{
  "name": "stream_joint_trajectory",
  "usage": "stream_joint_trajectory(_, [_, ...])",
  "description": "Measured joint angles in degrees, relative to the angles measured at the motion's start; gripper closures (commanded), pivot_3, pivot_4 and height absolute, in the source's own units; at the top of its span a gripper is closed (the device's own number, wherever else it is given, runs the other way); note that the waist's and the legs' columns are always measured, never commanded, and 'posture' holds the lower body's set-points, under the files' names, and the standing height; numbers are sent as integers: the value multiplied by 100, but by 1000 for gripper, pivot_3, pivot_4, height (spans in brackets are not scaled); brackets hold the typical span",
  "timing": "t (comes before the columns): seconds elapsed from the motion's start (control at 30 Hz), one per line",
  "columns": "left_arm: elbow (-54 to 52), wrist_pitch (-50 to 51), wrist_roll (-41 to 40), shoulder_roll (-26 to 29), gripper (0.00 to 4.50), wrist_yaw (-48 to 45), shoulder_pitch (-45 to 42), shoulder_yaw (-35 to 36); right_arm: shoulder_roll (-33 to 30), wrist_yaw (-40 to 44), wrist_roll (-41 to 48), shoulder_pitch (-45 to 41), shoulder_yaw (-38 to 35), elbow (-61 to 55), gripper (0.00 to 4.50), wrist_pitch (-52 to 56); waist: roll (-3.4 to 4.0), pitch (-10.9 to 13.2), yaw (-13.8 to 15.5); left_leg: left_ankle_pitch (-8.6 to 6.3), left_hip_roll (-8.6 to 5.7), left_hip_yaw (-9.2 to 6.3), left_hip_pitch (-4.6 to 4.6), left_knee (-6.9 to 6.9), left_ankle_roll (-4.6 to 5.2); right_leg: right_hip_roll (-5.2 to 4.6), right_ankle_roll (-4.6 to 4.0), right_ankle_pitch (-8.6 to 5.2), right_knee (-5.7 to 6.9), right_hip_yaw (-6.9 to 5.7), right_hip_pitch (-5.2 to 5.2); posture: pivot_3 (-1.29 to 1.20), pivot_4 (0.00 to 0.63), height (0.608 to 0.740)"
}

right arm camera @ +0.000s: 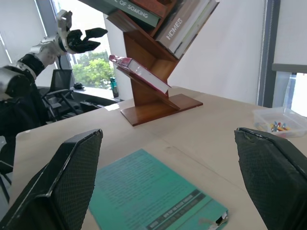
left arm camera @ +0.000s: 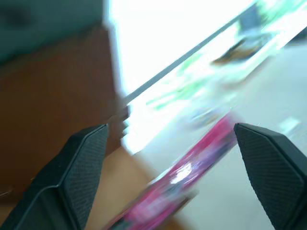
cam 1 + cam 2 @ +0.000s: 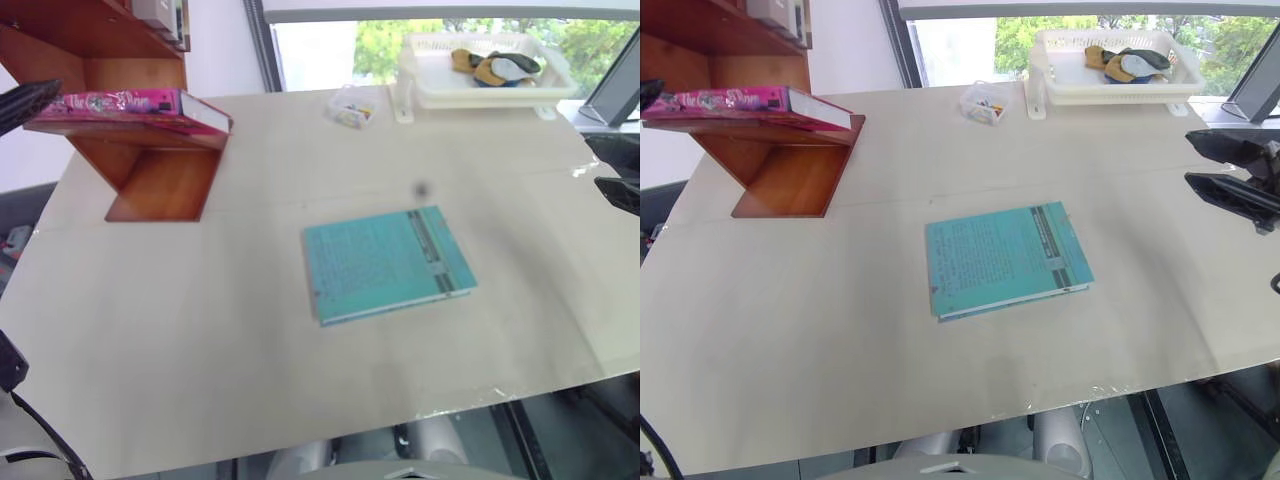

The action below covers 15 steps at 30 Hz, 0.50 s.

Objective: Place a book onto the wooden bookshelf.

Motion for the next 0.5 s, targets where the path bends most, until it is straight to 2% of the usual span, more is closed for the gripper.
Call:
stream_joint_trajectory(0.1, [-1339,1231,-814,-279,54,189,954,474,-33,12,62,224,-41,-115,0,111,1,-1,5,-1,6,-3,3,-3,-2,-11,-1,0,-1,16,2,0,150,740])
stream_joint_trajectory(0.2, [-2781,2545,-1737,-652,54,426,2269,1114,-64,7,161,749,-183,-288,0,295,4,0,10,-2,5,-6,2,-6,-3,-13,-2,0,-4,21,1,0,150,740])
stream_joint_trajectory(0.27, [-3646,3122,-2070,-856,54,604,3175,1362,-151,6,197,1055,-346,-422,0,378,6,1,20,-3,5,-1,10,-9,-4,-14,-2,-1,-11,28,7,0,150,740])
stream_joint_trajectory(0.4, [-4413,3382,-2075,-1186,54,1090,4064,1383,-250,12,205,1617,-591,-666,0,386,8,0,87,-3,7,2,41,-14,-6,-13,-4,-2,-16,31,33,0,150,740])
stream_joint_trajectory(0.5, [-4524,3207,-1546,-1377,54,1434,4679,1063,-339,17,-177,2248,-556,-733,0,190,11,-2,159,-3,8,6,62,-22,-6,-12,-4,-2,-19,33,51,0,150,740])
